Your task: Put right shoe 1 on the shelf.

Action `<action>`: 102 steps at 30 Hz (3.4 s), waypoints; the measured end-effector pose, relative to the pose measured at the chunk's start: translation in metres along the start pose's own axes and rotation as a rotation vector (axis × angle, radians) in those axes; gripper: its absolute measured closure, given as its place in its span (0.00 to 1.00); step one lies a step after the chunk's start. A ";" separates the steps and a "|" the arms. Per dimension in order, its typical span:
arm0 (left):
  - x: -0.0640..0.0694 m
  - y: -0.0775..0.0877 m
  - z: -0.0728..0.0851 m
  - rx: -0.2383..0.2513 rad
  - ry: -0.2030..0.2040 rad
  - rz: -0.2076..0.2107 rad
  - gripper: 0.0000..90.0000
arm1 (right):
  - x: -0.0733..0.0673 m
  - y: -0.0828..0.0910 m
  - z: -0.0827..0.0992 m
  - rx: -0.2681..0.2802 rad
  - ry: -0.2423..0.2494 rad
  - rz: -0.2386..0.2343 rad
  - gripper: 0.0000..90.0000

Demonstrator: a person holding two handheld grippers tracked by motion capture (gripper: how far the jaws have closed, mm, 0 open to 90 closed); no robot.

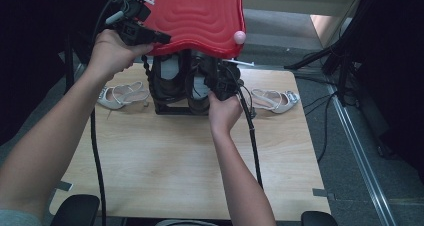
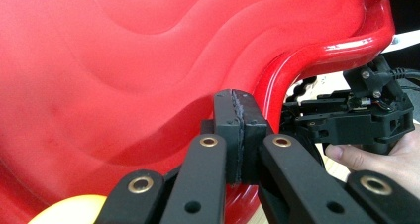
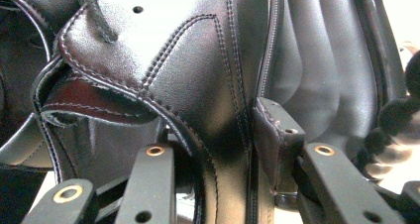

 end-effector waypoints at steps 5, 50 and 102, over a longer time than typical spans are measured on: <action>0.000 0.000 0.000 0.001 -0.001 -0.001 1.00 | 0.002 0.001 0.000 0.019 -0.035 0.030 0.82; 0.000 0.000 0.001 0.006 -0.005 0.000 1.00 | 0.007 -0.003 -0.002 0.068 -0.073 -0.017 0.65; 0.000 0.000 0.000 0.006 0.004 -0.003 1.00 | 0.021 0.067 0.048 -0.023 0.074 -0.170 0.61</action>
Point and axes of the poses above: each handheld gripper's, and its own axes: y roughly backward along the jaws, z roughly out of its underside, x roughly to its right, the point moved 1 cm from there along -y, roughly forward along the jaws, and after that the axes turned 8 degrees about z, right-handed, at the moved point
